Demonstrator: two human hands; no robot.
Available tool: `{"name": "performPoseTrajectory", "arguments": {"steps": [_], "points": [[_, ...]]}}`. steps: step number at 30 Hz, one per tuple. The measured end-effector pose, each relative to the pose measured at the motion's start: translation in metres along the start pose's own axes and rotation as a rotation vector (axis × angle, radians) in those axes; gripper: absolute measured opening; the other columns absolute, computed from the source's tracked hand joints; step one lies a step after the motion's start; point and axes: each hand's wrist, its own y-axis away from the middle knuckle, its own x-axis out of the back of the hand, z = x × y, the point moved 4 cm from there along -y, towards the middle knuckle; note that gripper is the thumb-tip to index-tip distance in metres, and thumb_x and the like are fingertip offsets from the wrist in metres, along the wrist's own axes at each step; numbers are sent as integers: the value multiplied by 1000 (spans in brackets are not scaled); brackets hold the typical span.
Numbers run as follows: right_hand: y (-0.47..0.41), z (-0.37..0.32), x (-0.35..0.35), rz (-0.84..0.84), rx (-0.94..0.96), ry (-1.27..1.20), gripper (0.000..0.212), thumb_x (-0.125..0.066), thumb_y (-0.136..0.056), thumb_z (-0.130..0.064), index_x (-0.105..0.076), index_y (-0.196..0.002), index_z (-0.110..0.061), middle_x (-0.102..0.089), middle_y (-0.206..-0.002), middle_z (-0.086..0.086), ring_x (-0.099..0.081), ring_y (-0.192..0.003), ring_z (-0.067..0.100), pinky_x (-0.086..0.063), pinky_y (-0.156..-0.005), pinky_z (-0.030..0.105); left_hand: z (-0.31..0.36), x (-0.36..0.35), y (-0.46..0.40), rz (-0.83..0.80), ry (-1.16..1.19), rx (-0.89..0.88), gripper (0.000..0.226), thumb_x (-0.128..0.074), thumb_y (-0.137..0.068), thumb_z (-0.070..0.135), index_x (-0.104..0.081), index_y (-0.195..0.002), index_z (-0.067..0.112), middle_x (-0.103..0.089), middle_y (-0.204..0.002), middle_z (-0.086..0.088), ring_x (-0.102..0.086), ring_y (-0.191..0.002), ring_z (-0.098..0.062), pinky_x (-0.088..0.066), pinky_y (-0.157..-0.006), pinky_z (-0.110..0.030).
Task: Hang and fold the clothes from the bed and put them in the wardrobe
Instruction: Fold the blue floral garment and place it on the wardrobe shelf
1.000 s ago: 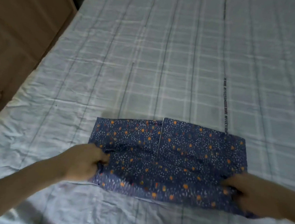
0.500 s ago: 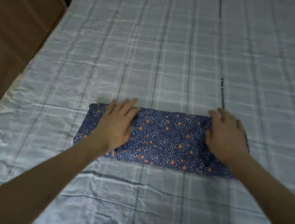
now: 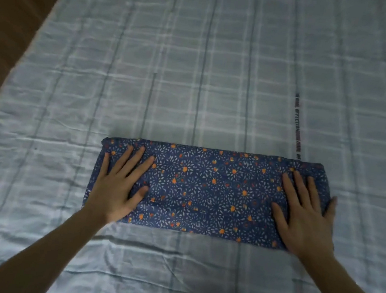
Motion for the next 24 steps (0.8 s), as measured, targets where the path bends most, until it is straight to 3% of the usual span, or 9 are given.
{"name": "performPoseTrajectory", "arguments": {"steps": [4,9,11,13,15,17,18,20,24], "points": [[-5,1,-9,1,-8,-72,70,-20,-91,-62,-17,-154,-31,-14,-162,-5,-7,-150,18,-7,-115,60,1,-4,-7,17,33,0,64,-32,-93,50,-24,-153,29,-16,-161,3,-9,-150,-21,-8,-116,-61],[-7,3,-8,-17,-7,-58,69,-22,-92,-59,-18,-154,-29,-15,-161,-5,-9,-149,19,-10,-115,59,2,-7,-9,-79,8,20,65,-32,-91,53,-23,-152,33,-21,-160,3,-8,-149,-20,-11,-116,-61],[-8,3,-8,-17,-25,-59,69,-22,-92,-59,-18,-154,-30,-17,-161,-4,-11,-149,20,-12,-114,60,7,9,-19,-105,12,103,67,-28,-85,59,-33,-147,34,-30,-156,4,-15,-148,-20,-12,-116,-60],[-8,2,-9,-5,-24,-55,69,-21,-92,-60,-20,-154,-29,-18,-161,-4,-12,-149,20,-13,-114,60,24,40,-32,-14,45,173,64,-29,-80,58,-51,-132,28,-44,-145,-1,-32,-141,-25,-17,-114,-60],[-11,3,-8,2,-12,-58,69,-21,-92,-59,-20,-154,-29,-18,-161,-4,-12,-149,20,-11,-114,59,65,71,-47,204,140,46,55,-37,-85,48,-56,-129,22,-43,-147,-6,-34,-140,-27,-22,-114,-57],[-9,4,-10,13,2,-57,69,-23,-92,-59,-19,-154,-29,-17,-161,-5,-11,-149,20,-11,-115,59,110,77,-60,280,185,-203,52,-40,-93,40,-46,-142,24,-27,-158,-4,-21,-147,-23,-15,-118,-53],[-8,4,-10,25,0,-63,69,-23,-92,-59,-19,-154,-30,-17,-161,-5,-10,-149,19,-11,-115,59,122,66,-70,248,195,-286,52,-38,-96,40,-40,-146,26,-19,-161,-1,-14,-149,-20,-11,-119,-50],[-9,4,-12,42,1,-62,68,-23,-92,-60,-17,-154,-31,-15,-161,-6,-8,-149,18,-10,-115,59,123,35,-93,125,241,-285,51,-32,-99,43,-34,-149,29,-15,-162,1,-9,-149,-18,-9,-120,-50],[-10,6,-12,46,9,-47,67,-22,-93,-60,-13,-154,-35,-12,-162,-8,-6,-149,18,-10,-115,58,105,-5,-118,9,211,-216,52,-28,-98,49,-37,-145,29,-27,-157,-2,-20,-145,-22,-15,-118,-49]]}}
